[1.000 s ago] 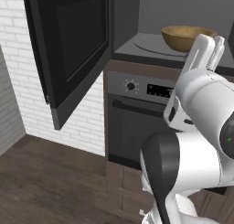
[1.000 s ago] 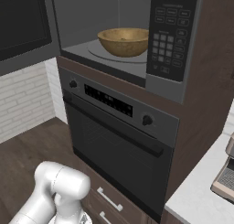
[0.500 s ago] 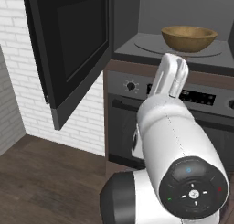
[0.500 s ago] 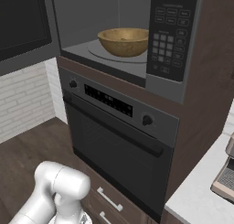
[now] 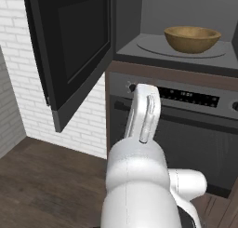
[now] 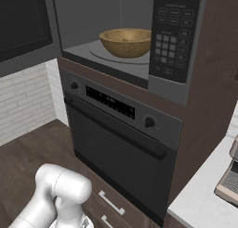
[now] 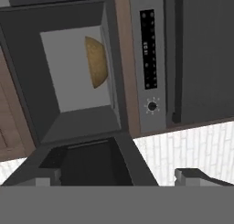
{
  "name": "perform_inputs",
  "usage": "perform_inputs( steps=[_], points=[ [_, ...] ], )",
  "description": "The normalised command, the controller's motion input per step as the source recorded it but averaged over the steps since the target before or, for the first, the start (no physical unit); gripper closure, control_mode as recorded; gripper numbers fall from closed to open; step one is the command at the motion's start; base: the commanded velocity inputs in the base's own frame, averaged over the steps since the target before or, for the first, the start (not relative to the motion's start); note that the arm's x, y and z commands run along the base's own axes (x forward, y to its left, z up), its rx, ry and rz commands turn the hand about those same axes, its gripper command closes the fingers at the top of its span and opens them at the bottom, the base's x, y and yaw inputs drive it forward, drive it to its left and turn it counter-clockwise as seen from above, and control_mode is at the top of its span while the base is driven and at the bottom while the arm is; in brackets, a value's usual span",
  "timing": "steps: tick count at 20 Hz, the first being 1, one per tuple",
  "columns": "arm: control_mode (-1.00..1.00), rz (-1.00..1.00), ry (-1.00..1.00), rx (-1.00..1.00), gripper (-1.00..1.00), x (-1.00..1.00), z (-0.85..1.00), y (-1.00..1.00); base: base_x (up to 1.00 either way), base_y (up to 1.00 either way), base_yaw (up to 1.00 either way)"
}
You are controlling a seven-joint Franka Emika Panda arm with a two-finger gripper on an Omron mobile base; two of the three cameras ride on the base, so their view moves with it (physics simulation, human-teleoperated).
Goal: Pick the avocado from the sink and place it in the bowl. Then pick the bowl and place it in the microwave. Then close the microwave door and press the start button.
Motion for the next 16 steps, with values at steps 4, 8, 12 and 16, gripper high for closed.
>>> perform_inputs(
  steps=[4, 8, 12, 16],
  points=[
    [-1.0, -0.02, -0.06, -0.05, -1.0, -0.01, -0.35, 0.64, 0.0, 0.0, 0.0],
    [-1.0, -0.01, -0.09, -0.16, -1.0, 0.0, -0.41, 0.76, 0.0, 0.0, 0.0],
    [-1.0, -0.05, -0.02, -0.12, -1.0, 0.16, -0.36, 0.63, 0.0, 0.0, 0.0],
    [-1.0, -0.08, 0.0, -0.06, -1.0, 0.57, -0.28, 0.69, 0.0, 0.0, 0.0]
  ],
)
